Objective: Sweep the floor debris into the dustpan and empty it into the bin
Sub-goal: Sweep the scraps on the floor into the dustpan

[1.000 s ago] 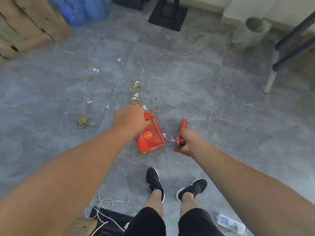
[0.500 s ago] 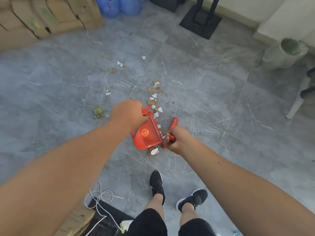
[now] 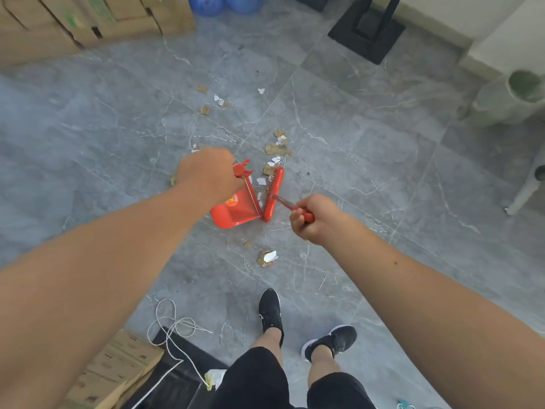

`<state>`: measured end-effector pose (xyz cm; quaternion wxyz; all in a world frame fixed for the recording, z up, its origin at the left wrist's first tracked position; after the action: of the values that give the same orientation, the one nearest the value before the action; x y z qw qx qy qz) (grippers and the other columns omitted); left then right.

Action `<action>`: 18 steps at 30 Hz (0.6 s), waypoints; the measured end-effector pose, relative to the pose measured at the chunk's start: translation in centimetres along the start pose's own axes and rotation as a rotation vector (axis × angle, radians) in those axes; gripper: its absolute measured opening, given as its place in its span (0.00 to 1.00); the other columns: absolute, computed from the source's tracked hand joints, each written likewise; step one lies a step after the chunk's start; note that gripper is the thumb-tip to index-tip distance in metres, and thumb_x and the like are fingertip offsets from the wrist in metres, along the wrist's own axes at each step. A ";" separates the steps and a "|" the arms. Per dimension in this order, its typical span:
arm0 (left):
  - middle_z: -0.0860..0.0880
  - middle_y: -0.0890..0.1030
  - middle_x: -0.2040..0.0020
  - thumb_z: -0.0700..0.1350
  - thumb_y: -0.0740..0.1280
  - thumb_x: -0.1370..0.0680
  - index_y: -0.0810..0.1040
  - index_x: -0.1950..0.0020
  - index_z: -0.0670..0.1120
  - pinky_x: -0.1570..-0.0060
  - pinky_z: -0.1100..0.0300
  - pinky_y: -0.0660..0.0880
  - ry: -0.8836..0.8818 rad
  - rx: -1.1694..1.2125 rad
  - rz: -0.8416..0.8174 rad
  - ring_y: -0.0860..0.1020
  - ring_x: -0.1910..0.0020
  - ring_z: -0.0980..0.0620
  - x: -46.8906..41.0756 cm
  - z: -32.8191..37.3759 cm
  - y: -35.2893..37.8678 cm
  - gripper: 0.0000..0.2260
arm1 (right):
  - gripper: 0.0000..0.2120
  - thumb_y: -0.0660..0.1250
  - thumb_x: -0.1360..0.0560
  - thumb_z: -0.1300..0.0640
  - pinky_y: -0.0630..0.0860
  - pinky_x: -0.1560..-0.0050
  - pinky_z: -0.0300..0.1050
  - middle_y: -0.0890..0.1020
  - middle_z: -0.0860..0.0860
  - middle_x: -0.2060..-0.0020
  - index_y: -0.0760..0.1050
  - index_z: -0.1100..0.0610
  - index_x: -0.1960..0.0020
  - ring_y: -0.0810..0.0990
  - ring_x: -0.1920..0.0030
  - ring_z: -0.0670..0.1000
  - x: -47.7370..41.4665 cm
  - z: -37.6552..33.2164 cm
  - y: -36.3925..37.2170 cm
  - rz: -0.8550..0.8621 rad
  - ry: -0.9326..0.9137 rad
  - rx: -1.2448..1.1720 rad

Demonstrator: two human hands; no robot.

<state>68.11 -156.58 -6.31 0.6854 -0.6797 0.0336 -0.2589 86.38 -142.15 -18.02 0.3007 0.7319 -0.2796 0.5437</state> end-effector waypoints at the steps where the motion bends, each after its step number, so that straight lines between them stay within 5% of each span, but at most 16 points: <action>1: 0.46 0.78 0.59 0.60 0.67 0.27 0.72 0.61 0.48 0.60 0.55 0.72 0.006 0.001 0.004 0.76 0.60 0.42 -0.1 0.3 -0.2 0.15 | 0.10 0.52 0.23 0.69 0.62 0.84 0.30 0.69 0.52 0.76 0.66 0.60 0.60 0.63 0.72 0.44 0.1 -0.5 -0.7 0.004 -0.002 0.000; 6: 0.48 0.74 0.65 0.59 0.66 0.27 0.72 0.65 0.47 0.63 0.55 0.72 0.072 0.010 -0.009 0.75 0.62 0.43 -0.3 4.3 -0.4 0.17 | 0.06 0.54 0.21 0.66 0.63 0.85 0.31 0.67 0.52 0.69 0.67 0.61 0.55 0.67 0.78 0.43 0.2 -1.8 -6.2 0.054 0.014 -0.045; 18: 0.48 0.76 0.62 0.63 0.67 0.28 0.71 0.63 0.49 0.60 0.54 0.74 0.358 0.024 -0.065 0.78 0.57 0.42 2.7 21.3 3.4 0.19 | 0.06 0.53 0.21 0.66 0.64 0.85 0.31 0.67 0.52 0.69 0.67 0.61 0.55 0.66 0.72 0.43 2.8 -0.2 -23.6 0.212 -0.002 -0.253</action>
<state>79.96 -138.40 -7.11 0.6679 -0.6153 0.1300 -0.3981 104.32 -126.59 -18.52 0.3313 0.6553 -0.4219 0.5319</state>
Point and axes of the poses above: each hand's wrist, its own x-axis away from the middle knuckle, its own y-axis out of the palm, z = x × y, the point moved 10 cm from there along -x, towards the middle knuckle
